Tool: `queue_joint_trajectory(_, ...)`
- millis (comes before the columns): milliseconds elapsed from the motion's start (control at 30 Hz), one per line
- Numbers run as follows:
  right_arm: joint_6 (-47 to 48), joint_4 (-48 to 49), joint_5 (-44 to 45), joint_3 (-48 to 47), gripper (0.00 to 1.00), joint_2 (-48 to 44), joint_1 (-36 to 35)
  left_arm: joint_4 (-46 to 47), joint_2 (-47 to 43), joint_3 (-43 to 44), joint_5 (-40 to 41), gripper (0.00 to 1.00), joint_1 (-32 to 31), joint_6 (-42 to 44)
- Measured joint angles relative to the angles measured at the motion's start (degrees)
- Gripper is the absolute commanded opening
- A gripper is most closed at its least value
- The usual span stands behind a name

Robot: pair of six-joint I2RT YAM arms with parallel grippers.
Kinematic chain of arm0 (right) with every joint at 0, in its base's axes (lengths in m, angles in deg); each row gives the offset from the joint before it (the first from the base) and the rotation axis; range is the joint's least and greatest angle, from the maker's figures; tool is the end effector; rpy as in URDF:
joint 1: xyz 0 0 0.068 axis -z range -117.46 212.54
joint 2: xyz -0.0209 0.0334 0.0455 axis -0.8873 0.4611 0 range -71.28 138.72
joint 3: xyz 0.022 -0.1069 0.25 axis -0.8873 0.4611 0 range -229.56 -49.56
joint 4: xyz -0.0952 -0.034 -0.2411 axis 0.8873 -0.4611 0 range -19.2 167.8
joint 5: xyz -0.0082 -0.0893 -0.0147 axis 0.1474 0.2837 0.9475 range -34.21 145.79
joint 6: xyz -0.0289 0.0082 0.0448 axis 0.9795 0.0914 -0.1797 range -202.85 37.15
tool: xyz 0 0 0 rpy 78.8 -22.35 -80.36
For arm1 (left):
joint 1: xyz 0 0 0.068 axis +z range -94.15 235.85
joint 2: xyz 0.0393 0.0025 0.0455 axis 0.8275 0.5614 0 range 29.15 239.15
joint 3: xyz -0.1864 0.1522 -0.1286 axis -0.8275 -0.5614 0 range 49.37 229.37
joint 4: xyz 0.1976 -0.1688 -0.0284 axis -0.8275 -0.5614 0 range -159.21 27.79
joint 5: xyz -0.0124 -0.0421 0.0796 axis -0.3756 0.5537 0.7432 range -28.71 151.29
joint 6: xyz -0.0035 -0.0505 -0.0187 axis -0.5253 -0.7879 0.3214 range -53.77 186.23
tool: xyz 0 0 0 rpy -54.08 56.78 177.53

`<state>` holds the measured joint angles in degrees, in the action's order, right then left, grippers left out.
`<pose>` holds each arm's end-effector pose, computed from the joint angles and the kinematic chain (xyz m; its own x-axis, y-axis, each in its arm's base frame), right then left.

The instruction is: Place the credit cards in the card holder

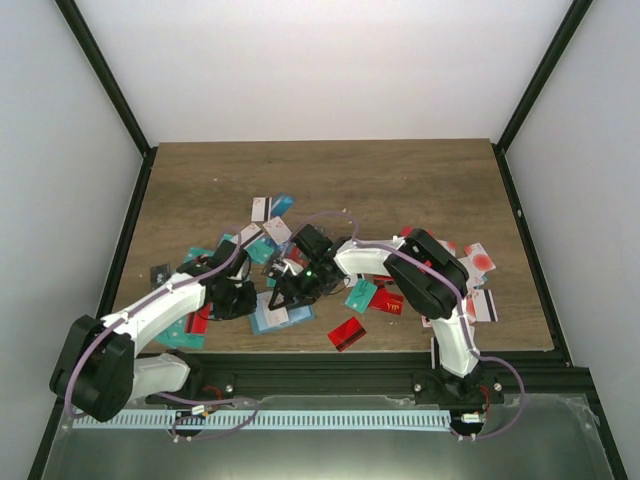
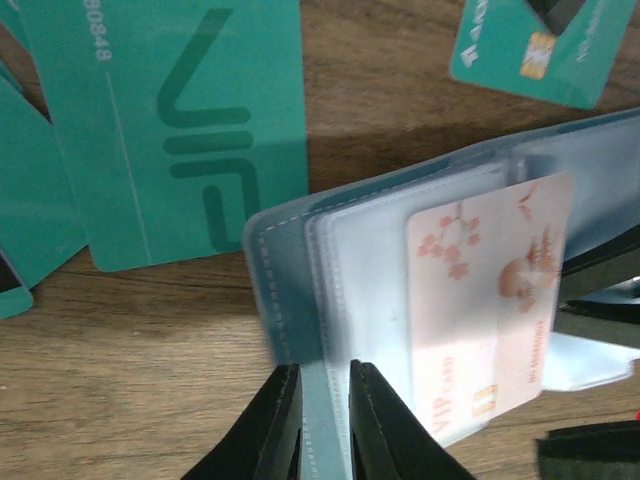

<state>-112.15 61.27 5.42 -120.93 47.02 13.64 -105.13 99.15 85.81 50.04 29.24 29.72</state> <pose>0.2419 0.3190 0.1214 -0.8588 -0.5096 -0.0524 -0.3286 0.4695 0.8195 0.1689 -0.0924 0.1703 -0.9843 -0.1596 -0.0751 -0.1314 0.9475 -0.2914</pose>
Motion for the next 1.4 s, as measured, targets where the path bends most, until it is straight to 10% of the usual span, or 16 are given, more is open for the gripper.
queue_joint_trajectory(1400, 1.66, -8.04, 3.54, -8.00, 0.66, 2.58, -3.74, 2.58, -0.35, -4.33, -0.42, 0.09, 0.00, -4.52)
